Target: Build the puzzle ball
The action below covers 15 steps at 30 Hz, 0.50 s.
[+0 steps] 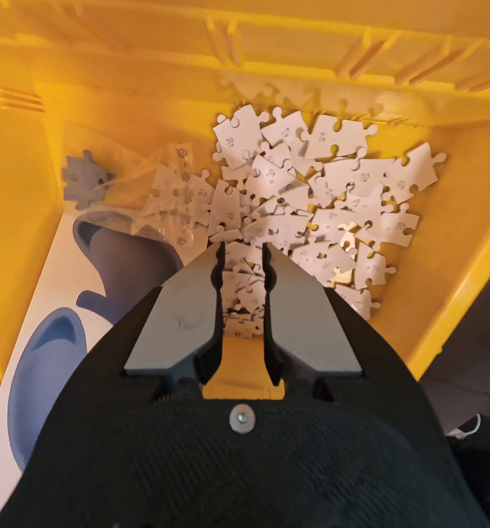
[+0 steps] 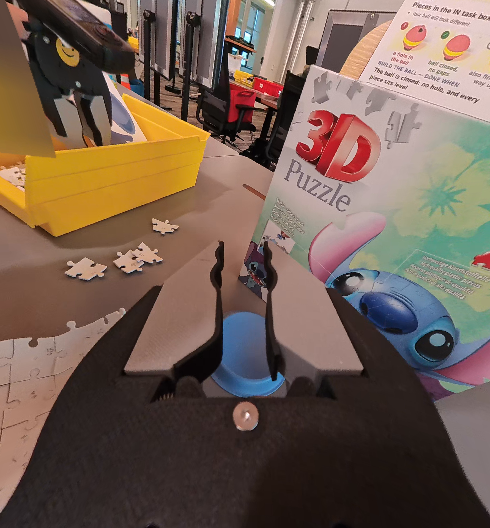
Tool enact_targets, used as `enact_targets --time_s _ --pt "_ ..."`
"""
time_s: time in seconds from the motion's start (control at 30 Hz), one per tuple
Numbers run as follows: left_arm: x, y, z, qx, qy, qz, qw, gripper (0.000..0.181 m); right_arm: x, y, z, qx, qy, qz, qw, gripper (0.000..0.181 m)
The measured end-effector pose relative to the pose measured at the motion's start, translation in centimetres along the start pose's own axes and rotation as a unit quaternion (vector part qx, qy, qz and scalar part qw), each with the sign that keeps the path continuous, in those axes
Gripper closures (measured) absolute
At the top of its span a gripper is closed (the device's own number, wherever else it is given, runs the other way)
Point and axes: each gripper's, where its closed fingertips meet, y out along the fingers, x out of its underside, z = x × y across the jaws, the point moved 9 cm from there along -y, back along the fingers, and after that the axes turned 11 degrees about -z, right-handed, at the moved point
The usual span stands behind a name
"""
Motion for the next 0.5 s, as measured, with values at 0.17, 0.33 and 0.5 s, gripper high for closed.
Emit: enact_targets --time_s 0.17,0.33,0.5 --pt "-0.7 0.9 1.2 0.062 0.027 -0.012 0.998 0.163 0.0 0.0 0.0 0.001 0.000 -0.001 1.000 0.157" --pt "-0.7 -0.3 0.3 0.025 0.007 0.003 1.000 0.162 -0.1 -0.1 0.0 0.000 -0.001 0.003 1.000 0.156" --pt "0.7 -1.8 -1.5 -0.027 -0.033 0.001 0.999 0.158 -0.4 -0.4 -0.1 0.003 -0.006 0.009 1.000 0.157"
